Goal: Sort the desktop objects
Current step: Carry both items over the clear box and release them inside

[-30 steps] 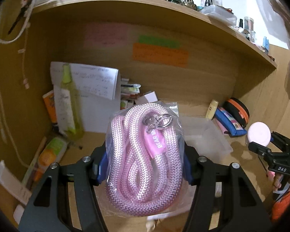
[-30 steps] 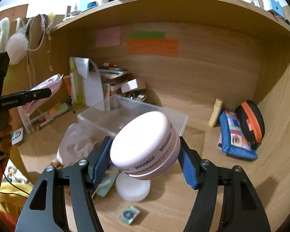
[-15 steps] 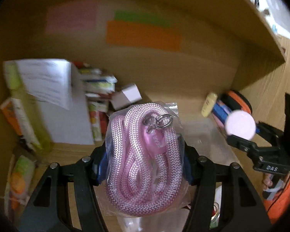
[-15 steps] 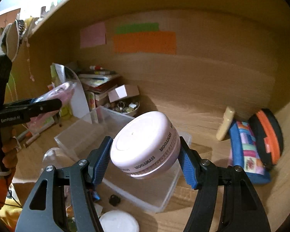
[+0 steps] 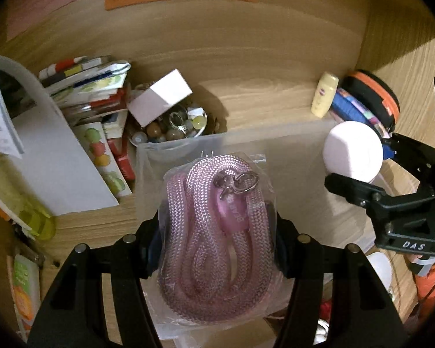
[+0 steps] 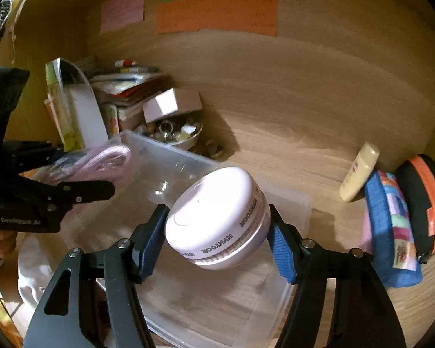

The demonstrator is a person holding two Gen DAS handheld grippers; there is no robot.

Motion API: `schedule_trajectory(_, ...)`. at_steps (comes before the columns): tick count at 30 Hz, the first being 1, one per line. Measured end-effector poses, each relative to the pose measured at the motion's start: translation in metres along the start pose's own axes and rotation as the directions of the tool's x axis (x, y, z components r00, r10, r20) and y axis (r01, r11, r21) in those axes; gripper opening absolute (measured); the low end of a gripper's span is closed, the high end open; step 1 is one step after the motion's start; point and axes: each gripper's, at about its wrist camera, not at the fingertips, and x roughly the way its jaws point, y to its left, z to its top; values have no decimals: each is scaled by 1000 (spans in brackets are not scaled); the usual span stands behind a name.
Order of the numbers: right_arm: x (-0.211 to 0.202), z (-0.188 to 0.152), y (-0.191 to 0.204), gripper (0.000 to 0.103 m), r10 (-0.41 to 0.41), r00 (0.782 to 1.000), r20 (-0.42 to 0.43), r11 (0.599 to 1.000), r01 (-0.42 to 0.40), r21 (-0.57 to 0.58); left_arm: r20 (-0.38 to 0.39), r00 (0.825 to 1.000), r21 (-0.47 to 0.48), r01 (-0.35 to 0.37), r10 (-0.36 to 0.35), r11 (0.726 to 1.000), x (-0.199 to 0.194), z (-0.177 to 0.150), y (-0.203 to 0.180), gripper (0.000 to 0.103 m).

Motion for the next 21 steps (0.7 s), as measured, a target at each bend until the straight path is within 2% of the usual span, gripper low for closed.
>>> schedule_trajectory(6,9,-6,4,62,-41,999,-17,999,41,-26,-34,999,57,-37,39,998,9,0,-8,61)
schedule_trajectory(14,19,-13,1,62,-15,999,-48,1000,14,-17,-73,996,132,-36,46,991,16,-4,-18,61)
schedule_trajectory(19,19,-15,4,62,-13,998,-59,1000,12,-26,-125,992,101,-6,19,995,24,-1,-12,61)
schedule_trajectory(21,18,-16,7,62,-23,998,-55,999,21,-37,-120,992,107,-13,26,994,23,-1,-14,61)
